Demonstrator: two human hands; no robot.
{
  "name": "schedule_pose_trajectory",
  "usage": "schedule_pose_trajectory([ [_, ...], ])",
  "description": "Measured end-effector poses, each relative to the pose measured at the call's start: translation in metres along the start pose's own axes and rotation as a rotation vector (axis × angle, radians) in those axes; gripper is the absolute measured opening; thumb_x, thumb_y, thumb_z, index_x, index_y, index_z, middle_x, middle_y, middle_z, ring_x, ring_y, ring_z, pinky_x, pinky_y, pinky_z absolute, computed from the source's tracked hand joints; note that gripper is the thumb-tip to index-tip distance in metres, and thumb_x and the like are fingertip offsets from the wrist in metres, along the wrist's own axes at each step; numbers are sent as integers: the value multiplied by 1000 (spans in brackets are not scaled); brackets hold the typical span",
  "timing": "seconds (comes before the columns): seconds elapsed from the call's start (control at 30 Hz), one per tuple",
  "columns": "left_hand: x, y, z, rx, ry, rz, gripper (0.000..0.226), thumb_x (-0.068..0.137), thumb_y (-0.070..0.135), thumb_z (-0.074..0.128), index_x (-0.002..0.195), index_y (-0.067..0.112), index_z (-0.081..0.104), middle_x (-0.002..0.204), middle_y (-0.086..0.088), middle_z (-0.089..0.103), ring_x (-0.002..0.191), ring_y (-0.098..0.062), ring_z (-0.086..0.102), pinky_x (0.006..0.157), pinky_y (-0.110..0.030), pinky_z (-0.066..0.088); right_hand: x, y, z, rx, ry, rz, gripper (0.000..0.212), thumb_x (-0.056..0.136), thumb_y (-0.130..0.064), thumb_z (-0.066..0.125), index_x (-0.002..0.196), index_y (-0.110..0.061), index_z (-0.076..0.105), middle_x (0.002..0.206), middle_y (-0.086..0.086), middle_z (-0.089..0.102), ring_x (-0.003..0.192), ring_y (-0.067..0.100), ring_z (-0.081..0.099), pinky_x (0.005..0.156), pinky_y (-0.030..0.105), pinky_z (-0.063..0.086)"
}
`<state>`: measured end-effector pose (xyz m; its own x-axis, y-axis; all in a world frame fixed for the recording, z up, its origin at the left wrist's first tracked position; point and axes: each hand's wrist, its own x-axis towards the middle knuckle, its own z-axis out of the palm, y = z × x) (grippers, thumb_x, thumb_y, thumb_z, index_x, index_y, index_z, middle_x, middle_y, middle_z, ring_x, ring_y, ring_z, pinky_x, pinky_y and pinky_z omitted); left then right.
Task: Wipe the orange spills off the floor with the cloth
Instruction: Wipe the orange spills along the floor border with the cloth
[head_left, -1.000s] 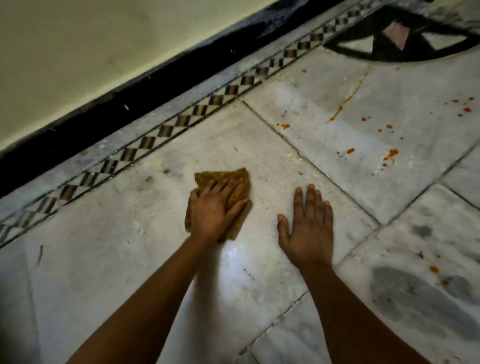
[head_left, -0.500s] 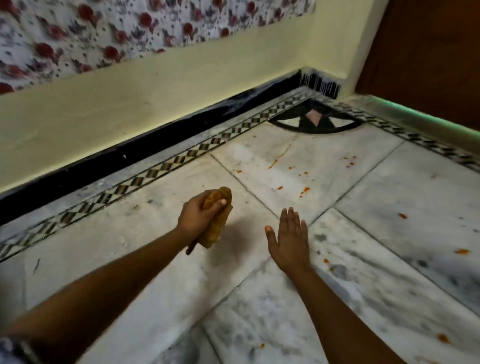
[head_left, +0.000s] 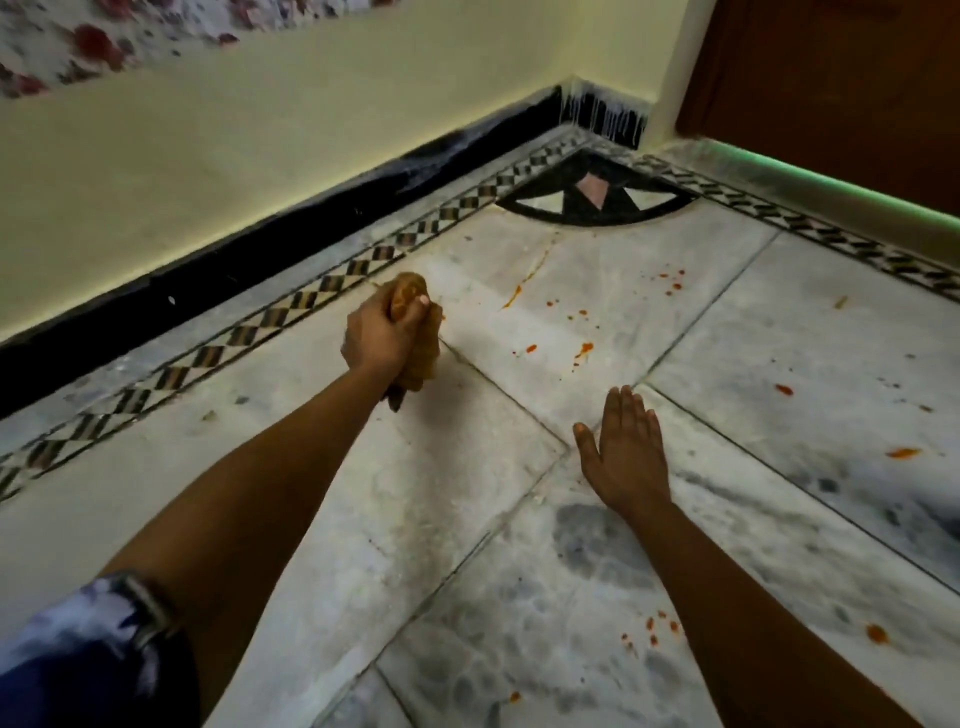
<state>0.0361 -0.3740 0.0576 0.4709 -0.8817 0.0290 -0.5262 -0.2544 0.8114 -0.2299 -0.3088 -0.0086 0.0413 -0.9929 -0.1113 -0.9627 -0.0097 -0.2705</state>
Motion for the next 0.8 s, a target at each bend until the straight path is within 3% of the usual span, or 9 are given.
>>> schedule_pose_trajectory([
  [0.13, 32, -13, 25, 204, 96, 96, 42, 89, 46, 49, 129, 32, 51, 117, -6, 64, 108, -30, 58, 96, -42, 45, 29, 7, 17, -34, -37, 59, 68, 100, -43, 23, 148, -1, 3, 157, 16, 0, 146, 24, -2, 115, 32, -7],
  [0.2, 48, -20, 40, 329, 101, 172, 43, 90, 46, 48, 128, 25, 52, 119, -10, 62, 112, -34, 53, 99, -44, 40, 45, 6, 26, -40, -24, 61, 70, 97, -47, 17, 148, -1, 4, 157, 17, 0, 146, 26, -1, 115, 33, -7],
  [0.3, 70, -36, 68, 563, -84, 255, 53, 91, 53, 43, 134, 22, 45, 131, -12, 53, 119, -36, 46, 100, -47, 32, 67, 3, 38, -13, 49, 70, 81, 84, -51, 11, 148, -1, 6, 157, 18, 1, 145, 28, 0, 115, 35, -5],
  [0.37, 79, -53, 87, 694, -295, 246, 59, 93, 58, 34, 145, 30, 29, 152, -9, 29, 138, -35, 23, 109, -55, 16, 81, 3, 45, 10, 94, 94, 83, 84, -53, 12, 148, -1, 6, 157, 18, 1, 145, 28, 0, 115, 34, -6],
  [0.47, 81, -73, 106, 732, -334, 218, 62, 93, 62, 24, 149, 36, 12, 160, -1, 4, 145, -30, -3, 111, -60, -3, 97, 9, 54, -11, 142, 113, 88, 84, -59, 10, 148, 1, 7, 156, 20, 3, 145, 29, 2, 115, 35, -6],
  [0.6, 93, -72, 115, 758, -231, 234, 63, 93, 63, 23, 148, 36, 14, 159, -1, 6, 145, -28, -1, 112, -58, -2, 111, 19, 58, -47, 178, 145, 93, 80, -62, 3, 147, 2, 10, 156, 21, 8, 145, 31, 7, 116, 37, -2],
  [0.8, 155, -58, 130, 791, -267, 178, 61, 94, 61, 21, 149, 36, 12, 160, -1, 3, 145, -29, -5, 112, -59, -6, 113, 22, 67, -66, 232, 147, 83, 87, -57, 13, 147, 1, 18, 154, 20, 18, 143, 31, 17, 116, 39, 5],
])
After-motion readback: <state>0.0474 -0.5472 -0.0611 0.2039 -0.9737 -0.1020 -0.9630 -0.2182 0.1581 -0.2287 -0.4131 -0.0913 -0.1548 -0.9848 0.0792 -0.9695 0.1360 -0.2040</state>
